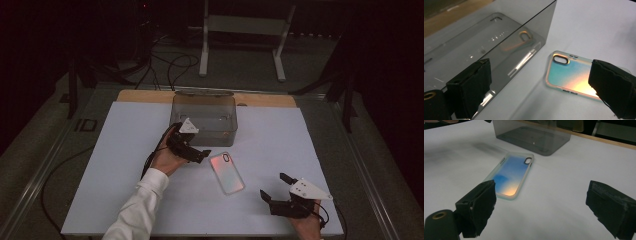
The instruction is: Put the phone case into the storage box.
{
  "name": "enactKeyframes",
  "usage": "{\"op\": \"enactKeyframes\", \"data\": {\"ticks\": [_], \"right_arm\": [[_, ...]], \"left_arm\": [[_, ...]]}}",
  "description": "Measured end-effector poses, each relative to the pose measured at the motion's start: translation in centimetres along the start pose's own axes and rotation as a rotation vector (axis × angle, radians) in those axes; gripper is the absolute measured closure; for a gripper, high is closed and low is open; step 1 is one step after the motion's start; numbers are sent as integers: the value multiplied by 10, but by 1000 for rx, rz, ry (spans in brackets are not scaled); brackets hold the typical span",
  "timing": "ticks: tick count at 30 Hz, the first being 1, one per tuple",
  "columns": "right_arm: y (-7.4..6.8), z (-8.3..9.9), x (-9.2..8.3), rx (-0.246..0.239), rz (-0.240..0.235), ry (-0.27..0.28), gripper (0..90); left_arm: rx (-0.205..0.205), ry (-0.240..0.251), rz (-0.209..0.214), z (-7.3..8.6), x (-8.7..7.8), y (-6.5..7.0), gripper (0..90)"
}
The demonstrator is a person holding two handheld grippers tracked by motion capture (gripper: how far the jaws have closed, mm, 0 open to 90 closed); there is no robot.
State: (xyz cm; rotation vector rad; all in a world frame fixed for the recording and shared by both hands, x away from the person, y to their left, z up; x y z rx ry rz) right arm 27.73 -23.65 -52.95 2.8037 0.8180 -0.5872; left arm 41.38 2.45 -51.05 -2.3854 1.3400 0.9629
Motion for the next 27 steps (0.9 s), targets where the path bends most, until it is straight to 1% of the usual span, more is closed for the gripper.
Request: {"op": "enactKeyframes", "data": {"ticks": [4, 9, 19, 27], "right_arm": [[0, 0, 0, 0, -1, 1, 94], [0, 0, 0, 0, -1, 1, 94], [0, 0, 1, -4, -1, -1, 94], [0, 0, 1, -4, -2, -3, 94]], "left_arm": [[-6, -10, 7, -1, 6, 0, 65], [-2, -31, 15, 0, 13, 1, 81], [-15, -61, 34, 2, 27, 4, 101], [-17, -94, 53, 5, 37, 7, 149]]}}
Point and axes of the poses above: each handheld gripper's, and its own axes: x roughly forward along the jaws, z roughly out of its underside, y roughly to its right, the point moved 8 cm from there along x, roughly forward along the jaws, and after that the axes turned 5 degrees about z, right-handed, at the moved point
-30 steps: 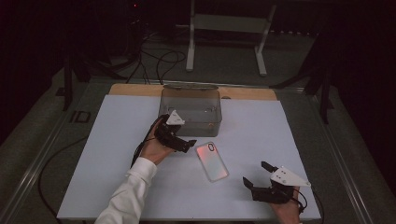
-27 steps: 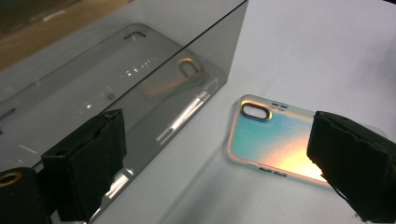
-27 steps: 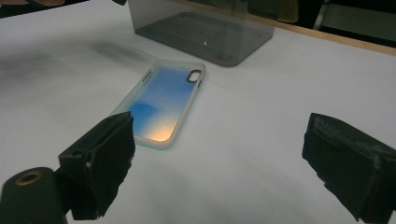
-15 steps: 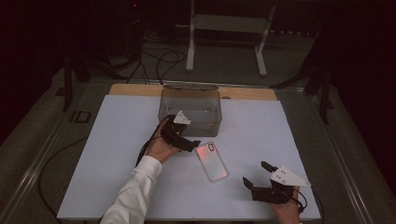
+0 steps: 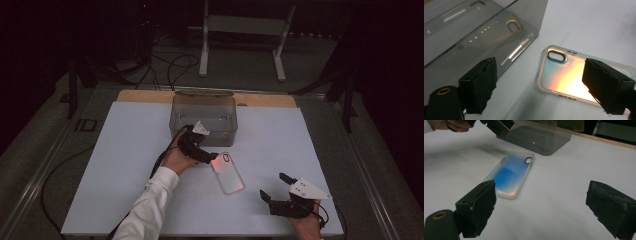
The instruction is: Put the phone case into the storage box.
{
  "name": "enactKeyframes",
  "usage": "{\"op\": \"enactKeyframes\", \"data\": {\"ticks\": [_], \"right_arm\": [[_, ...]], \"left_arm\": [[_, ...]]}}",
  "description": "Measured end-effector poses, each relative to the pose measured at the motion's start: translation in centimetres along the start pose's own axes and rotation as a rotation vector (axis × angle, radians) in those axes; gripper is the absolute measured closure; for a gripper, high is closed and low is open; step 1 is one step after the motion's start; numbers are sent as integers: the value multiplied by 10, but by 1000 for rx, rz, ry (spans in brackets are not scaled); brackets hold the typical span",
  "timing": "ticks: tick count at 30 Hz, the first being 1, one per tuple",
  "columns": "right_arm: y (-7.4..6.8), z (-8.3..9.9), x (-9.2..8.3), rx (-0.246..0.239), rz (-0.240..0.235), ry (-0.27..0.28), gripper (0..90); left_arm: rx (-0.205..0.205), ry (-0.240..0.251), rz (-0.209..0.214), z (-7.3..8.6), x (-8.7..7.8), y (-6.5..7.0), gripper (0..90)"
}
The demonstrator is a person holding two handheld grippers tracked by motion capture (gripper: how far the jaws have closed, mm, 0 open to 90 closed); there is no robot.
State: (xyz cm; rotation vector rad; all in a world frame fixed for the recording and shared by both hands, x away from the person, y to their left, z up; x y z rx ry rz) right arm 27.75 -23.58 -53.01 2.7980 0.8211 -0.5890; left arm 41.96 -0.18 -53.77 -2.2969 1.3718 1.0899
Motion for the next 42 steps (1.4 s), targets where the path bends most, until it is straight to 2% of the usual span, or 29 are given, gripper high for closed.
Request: {"op": "enactKeyframes", "data": {"ticks": [8, 10, 16, 18, 24, 28, 34, 38, 40, 42], "right_arm": [[0, 1, 0, -2, 0, -6, 94], [0, 1, 1, -1, 0, -5, 94], [1, 1, 1, 0, 2, -8, 94], [1, 1, 1, -2, 1, -9, 94], [2, 1, 0, -2, 4, -9, 94], [2, 1, 0, -2, 5, -9, 94], [2, 1, 0, -2, 7, -9, 94], [2, 1, 0, -2, 5, -11, 94], [1, 1, 0, -1, 3, -9, 94], [1, 1, 0, -1, 3, -9, 94]], "left_arm": [[-29, -32, 35, -1, 12, 2, 202], [-22, -45, 40, 0, 15, 2, 233], [-8, -80, 38, 1, 25, 6, 386], [-11, -92, 37, 2, 28, 5, 465], [-34, -113, 72, 3, 33, 4, 653], [-31, -152, 68, 8, 37, 2, 740], [-47, -182, 65, 14, 40, -2, 817], [-34, -189, 62, 14, 40, -2, 848], [-14, -199, 64, 14, 39, -1, 864], [0, -204, 46, 14, 39, -1, 882]]}}
Point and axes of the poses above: each handheld gripper's, and its own axes: x roughly forward along the jaws, z roughly out of its underside, y roughly to its right, the point moved 8 cm from there along x, roughly forward along the jaws, and after that the axes turned 5 degrees about z, right-handed, at the moved point
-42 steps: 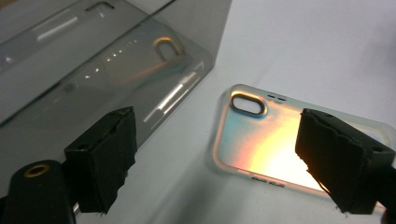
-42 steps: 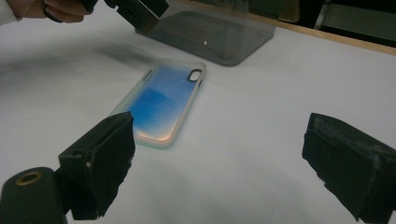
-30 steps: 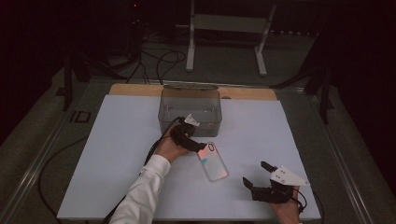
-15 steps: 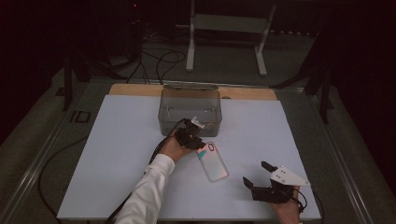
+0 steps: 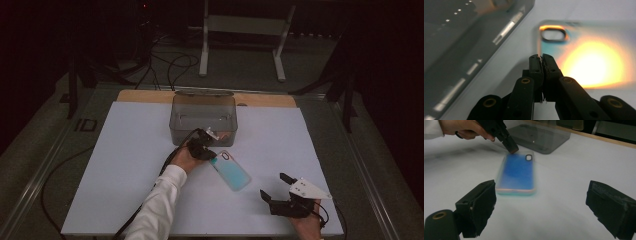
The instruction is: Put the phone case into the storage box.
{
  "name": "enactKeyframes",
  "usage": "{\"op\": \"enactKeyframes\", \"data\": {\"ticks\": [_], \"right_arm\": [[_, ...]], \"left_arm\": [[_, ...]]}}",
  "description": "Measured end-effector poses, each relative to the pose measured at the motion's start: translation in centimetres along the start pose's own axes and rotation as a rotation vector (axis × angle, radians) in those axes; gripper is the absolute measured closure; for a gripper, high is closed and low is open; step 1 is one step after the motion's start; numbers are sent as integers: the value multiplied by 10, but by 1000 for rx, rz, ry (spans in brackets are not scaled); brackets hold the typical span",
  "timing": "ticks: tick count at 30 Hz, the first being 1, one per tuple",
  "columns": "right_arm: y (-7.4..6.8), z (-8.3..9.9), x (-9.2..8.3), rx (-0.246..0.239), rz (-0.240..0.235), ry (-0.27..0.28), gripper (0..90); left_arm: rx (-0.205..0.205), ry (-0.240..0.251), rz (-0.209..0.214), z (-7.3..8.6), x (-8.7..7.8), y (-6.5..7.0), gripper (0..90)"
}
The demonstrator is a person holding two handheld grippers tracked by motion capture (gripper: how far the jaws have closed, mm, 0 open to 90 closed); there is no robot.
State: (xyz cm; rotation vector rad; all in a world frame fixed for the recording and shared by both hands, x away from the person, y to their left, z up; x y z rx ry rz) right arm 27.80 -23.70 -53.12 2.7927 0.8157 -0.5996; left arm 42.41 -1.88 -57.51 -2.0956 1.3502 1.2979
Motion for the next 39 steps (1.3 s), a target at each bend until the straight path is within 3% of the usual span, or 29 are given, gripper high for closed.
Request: {"op": "enactKeyframes", "data": {"ticks": [4, 12, 29, 39], "right_arm": [[1, 0, 0, 2, 5, -1, 94], [1, 0, 0, 3, 3, -1, 94], [1, 1, 0, 1, 3, -3, 94], [1, 1, 1, 2, 2, -6, 94]], "left_arm": [[24, 3, -23, 0, 0, 1, 888], [25, 34, -31, -1, -11, 0, 889], [-7, 117, -51, 10, -46, -7, 888], [-23, 184, -104, 23, -68, -14, 888]]}}
Point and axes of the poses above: each handheld gripper's, and its own axes: x roughly forward along the jaws, z roughly out of its underside, y roughly to its right, the point moved 8 cm from there along x, roughly forward along the jaws, and after that the axes turned 5 degrees about z, right-handed, at the moved point
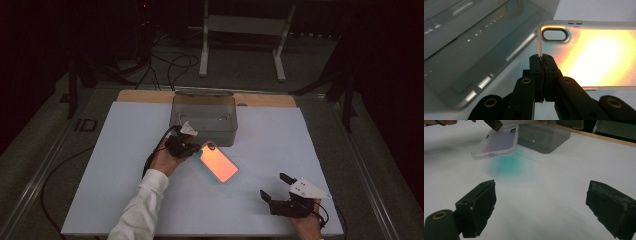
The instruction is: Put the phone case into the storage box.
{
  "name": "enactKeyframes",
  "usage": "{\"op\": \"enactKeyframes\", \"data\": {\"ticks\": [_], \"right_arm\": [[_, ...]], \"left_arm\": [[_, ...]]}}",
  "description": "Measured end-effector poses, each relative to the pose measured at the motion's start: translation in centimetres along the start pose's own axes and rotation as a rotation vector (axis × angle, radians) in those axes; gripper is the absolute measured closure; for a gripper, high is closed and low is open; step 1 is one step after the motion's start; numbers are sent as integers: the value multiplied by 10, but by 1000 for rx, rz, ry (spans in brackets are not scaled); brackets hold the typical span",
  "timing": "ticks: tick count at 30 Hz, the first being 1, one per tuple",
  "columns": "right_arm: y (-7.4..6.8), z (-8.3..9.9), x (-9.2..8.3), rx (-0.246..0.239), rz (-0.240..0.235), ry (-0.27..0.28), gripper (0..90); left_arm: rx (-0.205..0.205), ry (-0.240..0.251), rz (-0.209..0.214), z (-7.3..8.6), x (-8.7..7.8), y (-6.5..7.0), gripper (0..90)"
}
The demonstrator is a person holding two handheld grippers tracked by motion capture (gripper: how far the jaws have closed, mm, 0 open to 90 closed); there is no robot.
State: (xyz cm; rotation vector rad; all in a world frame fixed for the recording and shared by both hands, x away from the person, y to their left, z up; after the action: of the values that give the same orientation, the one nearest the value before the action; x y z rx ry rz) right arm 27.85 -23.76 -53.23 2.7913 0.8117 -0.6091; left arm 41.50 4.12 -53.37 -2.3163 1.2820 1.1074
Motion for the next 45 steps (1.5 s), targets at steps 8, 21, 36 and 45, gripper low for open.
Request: {"op": "enactKeyframes", "data": {"ticks": [8, 21, 36, 45], "right_arm": [[-1, 0, 1, -2, 0, -3, 94], [-3, 0, 3, 0, -7, -8, 94], [-6, 1, 7, -6, -25, -22, 94], [-7, 2, 10, -4, -32, -36, 94]], "left_arm": [[-17, 63, -59, 7, -23, -10, 888], [-18, 147, -156, 21, -53, -19, 888], [-1, 210, -228, 40, -71, -18, 888], [-2, 265, -232, 41, -75, -15, 887]]}}
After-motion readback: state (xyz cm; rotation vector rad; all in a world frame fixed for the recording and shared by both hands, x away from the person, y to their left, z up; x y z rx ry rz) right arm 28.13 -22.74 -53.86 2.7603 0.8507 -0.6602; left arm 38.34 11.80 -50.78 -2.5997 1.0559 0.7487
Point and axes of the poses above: each handheld gripper's, and its own axes: x roughly forward along the jaws, z roughly out of its underside, y roughly to its right, the point moved 8 cm from there along x, roughly forward along the jaws, and after that the axes turned 5 degrees about z, right-handed, at the moved point
